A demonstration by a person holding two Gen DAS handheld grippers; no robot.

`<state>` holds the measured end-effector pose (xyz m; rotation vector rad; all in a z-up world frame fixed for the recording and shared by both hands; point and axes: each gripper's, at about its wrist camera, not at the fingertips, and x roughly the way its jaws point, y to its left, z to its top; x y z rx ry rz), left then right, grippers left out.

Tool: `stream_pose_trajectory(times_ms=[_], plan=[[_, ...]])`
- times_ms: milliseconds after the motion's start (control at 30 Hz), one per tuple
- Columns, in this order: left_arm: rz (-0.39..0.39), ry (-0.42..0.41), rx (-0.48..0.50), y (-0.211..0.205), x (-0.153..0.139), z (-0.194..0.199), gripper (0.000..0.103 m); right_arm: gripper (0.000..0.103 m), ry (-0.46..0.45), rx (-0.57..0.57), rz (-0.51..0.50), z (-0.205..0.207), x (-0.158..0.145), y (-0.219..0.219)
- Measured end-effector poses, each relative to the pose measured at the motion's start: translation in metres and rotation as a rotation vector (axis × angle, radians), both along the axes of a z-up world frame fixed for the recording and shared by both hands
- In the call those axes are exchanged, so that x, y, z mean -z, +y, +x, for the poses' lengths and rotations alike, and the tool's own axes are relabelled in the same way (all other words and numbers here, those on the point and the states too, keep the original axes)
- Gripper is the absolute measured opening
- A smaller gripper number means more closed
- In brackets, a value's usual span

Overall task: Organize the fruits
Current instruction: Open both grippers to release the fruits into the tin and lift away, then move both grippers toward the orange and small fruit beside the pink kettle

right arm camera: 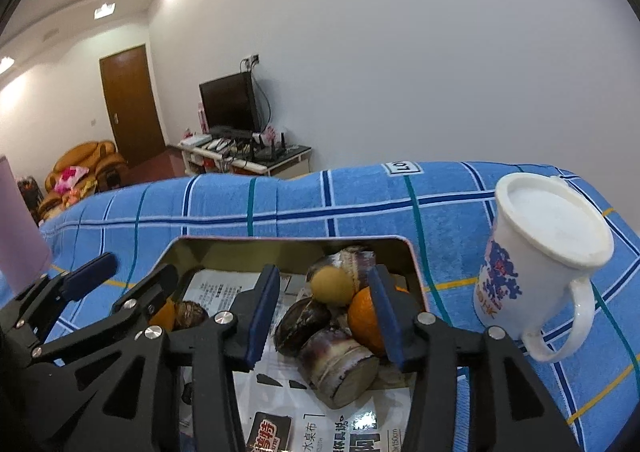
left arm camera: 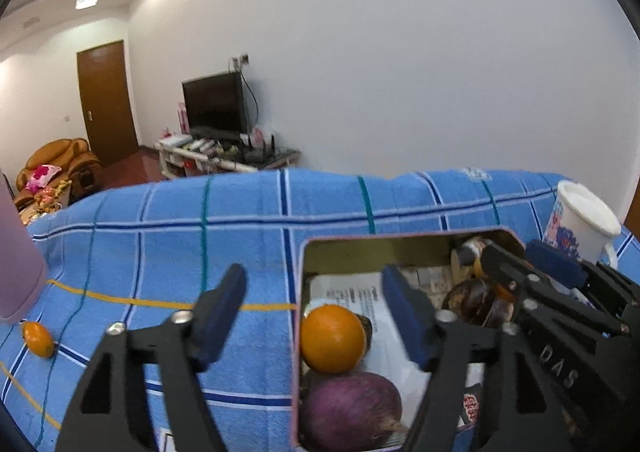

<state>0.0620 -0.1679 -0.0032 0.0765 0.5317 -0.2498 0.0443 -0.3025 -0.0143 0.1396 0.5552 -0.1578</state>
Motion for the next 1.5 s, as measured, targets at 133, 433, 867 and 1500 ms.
stream_pose_trajectory(times_ms=[133,433,867,1500], plan=[[-0.020,-0.069,-0.042,0.010,-0.010,-0.010,0.102,0.056,-0.057,0.031,0.011,-0.009,-0.006,-0.004],[-0.014,-0.116,-0.089,0.031,-0.015,-0.019,0.103,0.087,-0.331,0.158,-0.091,-0.049,-0.027,0.003],[0.086,-0.189,-0.183,0.063,-0.009,-0.027,0.103,0.088,-0.373,0.151,-0.151,-0.059,-0.033,0.019],[0.072,-0.176,-0.214,0.103,-0.010,-0.038,0.103,0.088,-0.384,0.153,-0.077,-0.067,-0.031,0.032]])
